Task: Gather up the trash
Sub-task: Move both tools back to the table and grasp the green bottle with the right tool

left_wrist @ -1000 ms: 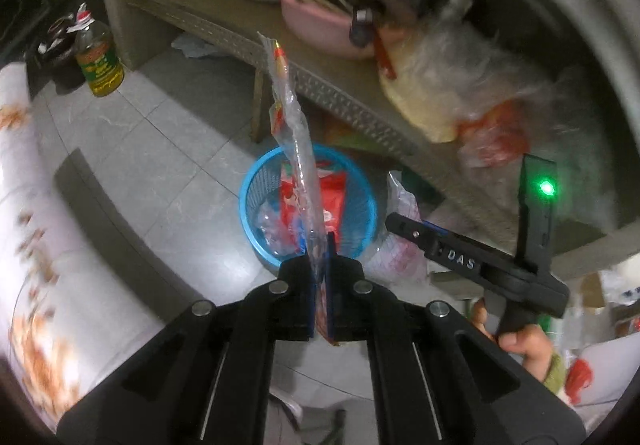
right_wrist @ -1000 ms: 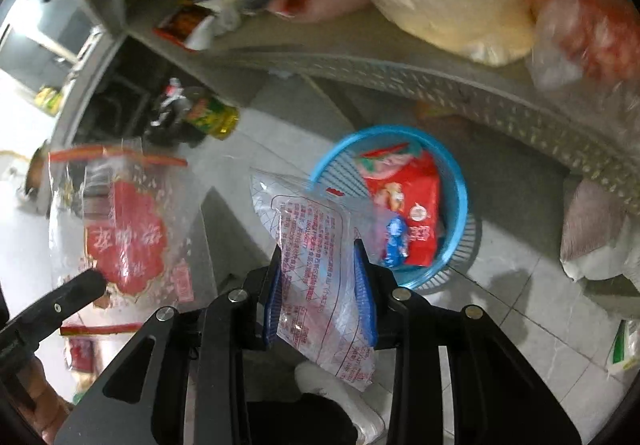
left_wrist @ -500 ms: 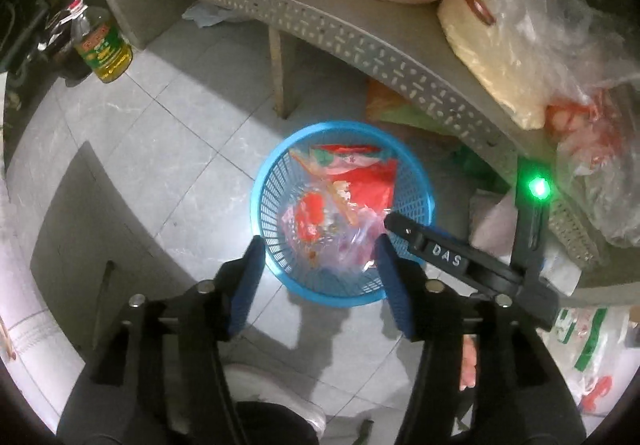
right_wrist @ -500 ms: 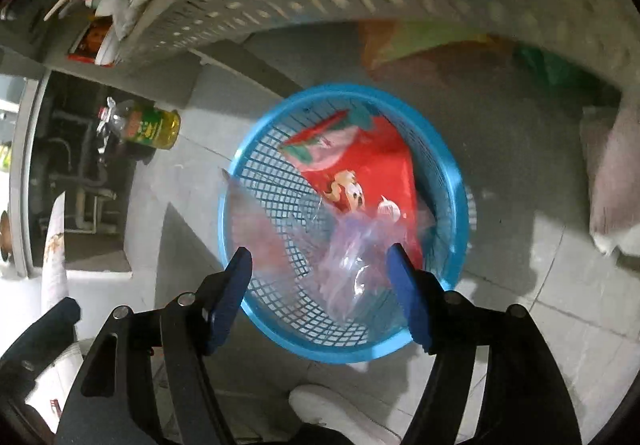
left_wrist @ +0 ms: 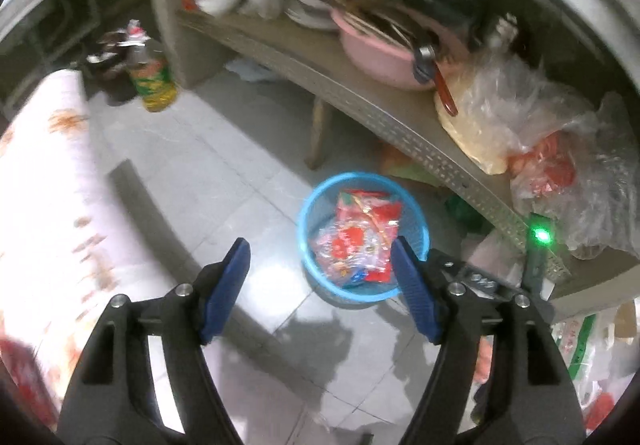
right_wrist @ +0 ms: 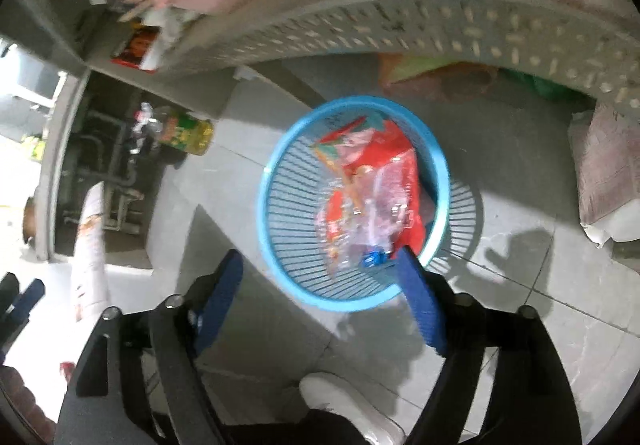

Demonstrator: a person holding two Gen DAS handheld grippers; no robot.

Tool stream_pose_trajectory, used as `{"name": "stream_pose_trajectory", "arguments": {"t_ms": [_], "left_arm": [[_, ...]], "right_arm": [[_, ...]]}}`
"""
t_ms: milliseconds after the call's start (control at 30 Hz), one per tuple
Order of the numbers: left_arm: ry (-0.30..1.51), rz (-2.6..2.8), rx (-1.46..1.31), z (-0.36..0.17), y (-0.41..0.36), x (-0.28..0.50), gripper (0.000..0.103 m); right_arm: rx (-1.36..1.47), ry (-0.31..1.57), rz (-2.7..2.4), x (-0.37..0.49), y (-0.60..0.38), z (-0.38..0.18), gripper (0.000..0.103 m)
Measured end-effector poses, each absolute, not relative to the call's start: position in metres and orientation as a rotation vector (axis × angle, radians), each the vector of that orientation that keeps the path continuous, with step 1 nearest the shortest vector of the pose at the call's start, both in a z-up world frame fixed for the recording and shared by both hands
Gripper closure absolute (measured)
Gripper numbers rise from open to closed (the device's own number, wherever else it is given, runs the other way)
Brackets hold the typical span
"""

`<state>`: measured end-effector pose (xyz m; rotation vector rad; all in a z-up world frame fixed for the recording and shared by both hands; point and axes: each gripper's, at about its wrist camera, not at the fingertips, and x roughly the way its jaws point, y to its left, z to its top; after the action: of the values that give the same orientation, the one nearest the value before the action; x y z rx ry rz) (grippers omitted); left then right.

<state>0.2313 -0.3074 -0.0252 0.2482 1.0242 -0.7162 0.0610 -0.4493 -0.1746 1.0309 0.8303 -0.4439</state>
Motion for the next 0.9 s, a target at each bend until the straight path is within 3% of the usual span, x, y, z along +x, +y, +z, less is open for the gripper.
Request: {"name": "stream_pose_trajectory", "arguments": {"t_ms": [267, 533, 733, 900], "left_arm": [[0.899, -0.656, 0.039, 0.028, -0.156, 0.166, 0.030], [0.774, -0.270, -0.034, 0.045, 0.019, 0.108, 0.030], [0.772, -0.125, -0.216, 0.037, 0.127, 0.080, 0.030], [0.766, -0.059, -0.326, 0.019, 0.174, 0.070, 0.030]], "right_arm": [[0.889, 0.850, -0.217, 0.069, -0.378, -0.110, 0.021], [0.806, 0.843, 0.079, 0.099, -0.289, -0.053, 0.021], [0.500, 0.842, 0.379, 0.139, -0.181, 0.004, 0.021], [0.069, 0.816, 0.723, 0.161, -0.048, 0.056, 0.021]]}}
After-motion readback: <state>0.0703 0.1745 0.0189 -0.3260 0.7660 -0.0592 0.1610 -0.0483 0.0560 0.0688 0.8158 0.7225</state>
